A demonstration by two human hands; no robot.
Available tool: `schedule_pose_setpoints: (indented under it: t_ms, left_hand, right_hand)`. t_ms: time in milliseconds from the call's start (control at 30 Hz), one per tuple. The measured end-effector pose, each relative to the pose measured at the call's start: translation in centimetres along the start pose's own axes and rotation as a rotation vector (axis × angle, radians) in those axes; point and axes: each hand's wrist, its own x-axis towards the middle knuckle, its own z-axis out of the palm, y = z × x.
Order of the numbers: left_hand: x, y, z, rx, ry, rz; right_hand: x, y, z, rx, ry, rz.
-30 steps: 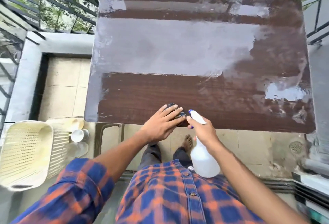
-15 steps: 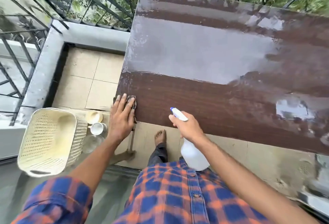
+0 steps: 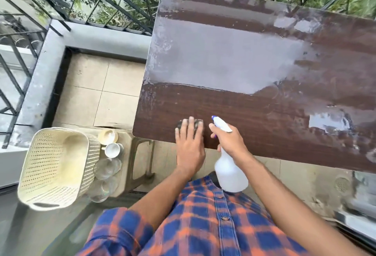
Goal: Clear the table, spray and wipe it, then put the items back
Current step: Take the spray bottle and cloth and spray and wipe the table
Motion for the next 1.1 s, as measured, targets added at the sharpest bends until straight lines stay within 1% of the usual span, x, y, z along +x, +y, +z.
schedule_pose_setpoints:
  t_ms: [67, 200, 267, 300, 367, 533, 600, 700, 733, 800, 867, 900, 933, 1033, 1067, 1100]
  left_hand:
    - [0.1, 0.9, 0.6, 0.008, -0.092, 0.195]
    - [1.8, -0.4, -0.4, 0.013, -0.151, 0.421]
    - [2.8, -2.5, -1.4, 0.018, -0.147, 0.483]
    - [3.2, -3.6, -1.9, 0.013, -0.139, 0.468]
    - [4.1, -5.7, -2.9, 0.004, -0.121, 0.377]
    - [5.3, -10.8, -5.6, -0.038, -0.012, 0.003]
    - [4.2, -11.5, -6.0, -0.039, 0.026, -0.123]
    - [1.4, -10.4, -5.6, -0.055, 0.067, -0.304]
    - [0.4, -9.7, -5.2, -0.051, 0.068, -0.332]
    - [-1.0, -8.4, -4.5, -0.01, 0.048, -0.314]
    - [-1.0, -6.9, -3.9, 0.03, 0.002, -0.237]
    - [-0.6, -6.0, -3.4, 0.041, -0.02, -0.164]
    - [-0.2, -5.0, -2.9, 0.051, -0.044, -0.051]
    - [1.7, -2.3, -1.0, 0.099, -0.186, 0.413]
    - [2.6, -1.7, -0.6, 0.108, -0.238, 0.539]
    - [3.7, -1.4, -0.5, 0.11, -0.272, 0.628]
  right_hand:
    - [0.2, 0.0, -0.7, 0.047, 0.038, 0.023]
    - [0.1, 0.0, -1.9, 0.131, 0.096, 0.054]
    - [0.1, -0.1, -2.2, 0.155, 0.097, 0.065]
    - [0.0, -0.1, -2.1, 0.161, 0.097, 0.07]
    - [-0.1, -0.2, -1.9, 0.154, 0.088, 0.075]
    - [-0.8, -0.9, -0.2, 0.159, 0.018, 0.061]
    - [-1.0, -1.2, 0.5, 0.136, -0.015, 0.058]
    - [-1.1, -1.5, 1.5, 0.112, -0.046, 0.046]
    - [-1.1, -1.7, 1.7, 0.109, -0.051, 0.04]
    - [-1.1, -1.9, 2.0, 0.099, -0.055, 0.031]
    - [-1.0, -2.1, 1.6, 0.107, -0.039, 0.025]
    - [-0.9, -2.2, 1.3, 0.115, -0.025, 0.025]
    - [-0.8, -2.3, 0.8, 0.125, -0.007, 0.032]
    - [-0.5, -2.5, -0.8, 0.167, 0.064, 0.052]
    - [-0.4, -2.5, -1.3, 0.178, 0.091, 0.058]
    - [-0.2, -2.4, -1.8, 0.183, 0.116, 0.063]
